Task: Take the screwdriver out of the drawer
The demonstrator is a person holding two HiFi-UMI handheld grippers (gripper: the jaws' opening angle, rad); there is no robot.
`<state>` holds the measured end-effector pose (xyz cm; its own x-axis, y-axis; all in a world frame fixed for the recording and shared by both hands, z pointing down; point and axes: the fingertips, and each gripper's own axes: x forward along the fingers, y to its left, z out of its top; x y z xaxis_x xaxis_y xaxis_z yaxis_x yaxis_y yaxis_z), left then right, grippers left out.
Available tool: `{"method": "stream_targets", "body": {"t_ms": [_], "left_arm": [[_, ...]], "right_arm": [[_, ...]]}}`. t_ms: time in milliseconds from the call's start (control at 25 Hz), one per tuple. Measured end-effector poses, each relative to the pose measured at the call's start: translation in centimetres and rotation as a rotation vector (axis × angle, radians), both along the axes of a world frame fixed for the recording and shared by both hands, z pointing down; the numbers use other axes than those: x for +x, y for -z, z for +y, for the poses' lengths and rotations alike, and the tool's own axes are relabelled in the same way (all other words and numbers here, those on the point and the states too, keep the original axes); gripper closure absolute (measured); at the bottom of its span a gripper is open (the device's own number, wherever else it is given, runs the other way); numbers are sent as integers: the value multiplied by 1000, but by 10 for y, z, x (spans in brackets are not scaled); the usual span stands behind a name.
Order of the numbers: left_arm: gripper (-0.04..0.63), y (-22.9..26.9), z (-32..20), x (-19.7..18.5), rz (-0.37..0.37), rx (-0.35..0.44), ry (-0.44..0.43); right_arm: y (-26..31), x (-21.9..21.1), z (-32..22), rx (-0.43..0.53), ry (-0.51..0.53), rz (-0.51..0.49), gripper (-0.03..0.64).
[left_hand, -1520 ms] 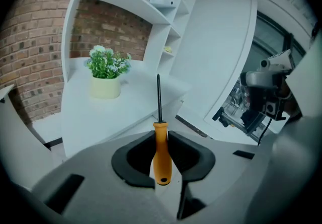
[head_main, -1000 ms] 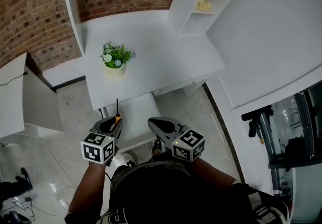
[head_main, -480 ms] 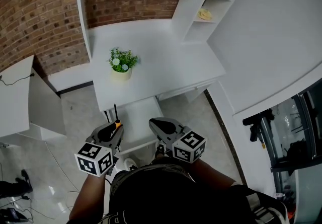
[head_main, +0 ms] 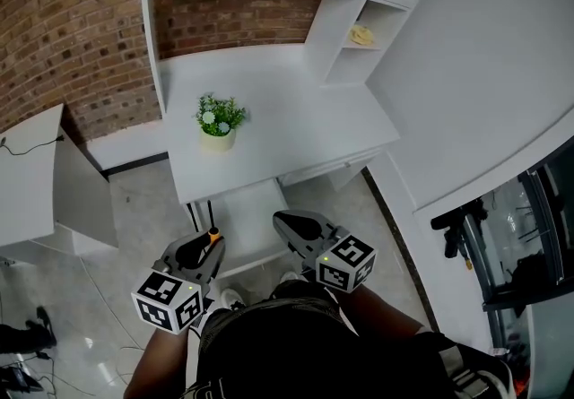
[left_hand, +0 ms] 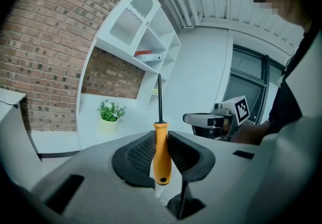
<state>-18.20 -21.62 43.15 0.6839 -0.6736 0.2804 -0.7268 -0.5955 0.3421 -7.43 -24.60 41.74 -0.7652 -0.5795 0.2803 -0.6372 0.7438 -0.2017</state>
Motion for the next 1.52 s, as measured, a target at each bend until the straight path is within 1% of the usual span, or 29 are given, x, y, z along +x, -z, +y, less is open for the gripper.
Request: {"method": "stream_targets", "body": {"t_ms": [200, 360, 520, 720, 880, 1040, 1320, 1520], "left_arm": [[505, 20, 2, -4, -11, 45, 45], [505, 30, 4, 5, -2, 58, 80], [505, 33, 10, 27, 15, 51, 100], [505, 35, 23, 63, 19, 47, 121], [505, 36, 40, 88, 9, 46, 144], [505, 35, 58, 111, -4, 45, 171], [505, 41, 82, 136, -8, 60, 213], [505, 40, 91, 147, -17, 71, 224]], "right_arm": [[19, 6, -3, 28, 25, -34, 612], [34, 15, 0, 37, 41, -79, 612], [41, 36, 10, 42, 43, -101, 612], [34, 69, 26, 35, 62, -98, 612], [31, 90, 43, 55, 99, -90, 612], [29, 109, 58, 55, 115, -100, 612], [31, 138, 78, 76, 130, -100, 612], [26, 149, 91, 69, 139, -101, 612]]}}
